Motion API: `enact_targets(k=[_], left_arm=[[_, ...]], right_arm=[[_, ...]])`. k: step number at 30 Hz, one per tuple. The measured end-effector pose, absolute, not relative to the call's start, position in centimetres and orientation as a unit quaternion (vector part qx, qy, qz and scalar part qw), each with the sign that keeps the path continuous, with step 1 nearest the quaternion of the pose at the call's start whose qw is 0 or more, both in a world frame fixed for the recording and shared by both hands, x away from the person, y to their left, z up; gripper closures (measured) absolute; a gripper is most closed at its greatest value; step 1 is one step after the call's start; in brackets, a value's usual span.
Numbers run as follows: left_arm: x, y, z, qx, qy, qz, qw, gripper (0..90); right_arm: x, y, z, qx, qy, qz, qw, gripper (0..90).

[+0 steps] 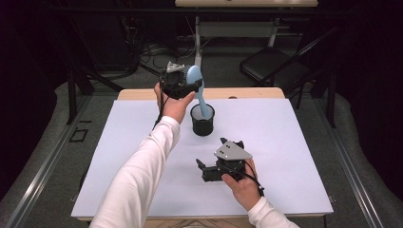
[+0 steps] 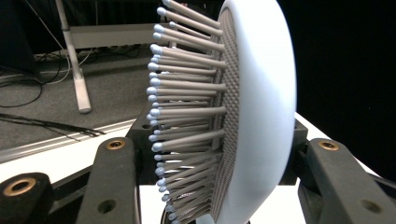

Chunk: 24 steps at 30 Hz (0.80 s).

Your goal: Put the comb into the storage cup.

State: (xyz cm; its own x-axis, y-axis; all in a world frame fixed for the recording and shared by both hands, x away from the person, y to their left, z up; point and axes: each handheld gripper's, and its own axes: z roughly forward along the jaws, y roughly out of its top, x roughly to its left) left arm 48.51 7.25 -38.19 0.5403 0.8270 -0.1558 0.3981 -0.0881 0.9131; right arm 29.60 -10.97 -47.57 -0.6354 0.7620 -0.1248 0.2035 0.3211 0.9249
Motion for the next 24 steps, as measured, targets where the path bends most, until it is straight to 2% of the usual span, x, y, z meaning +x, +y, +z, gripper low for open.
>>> enact_targets(k=[24], left_arm=[[48.7,6.7,-40.0,0.717,0.438,0.2,0.504,49.2]], right_arm=[[29.6,-10.9,-47.6,0.315,0.762,0.489,0.286,0.0]])
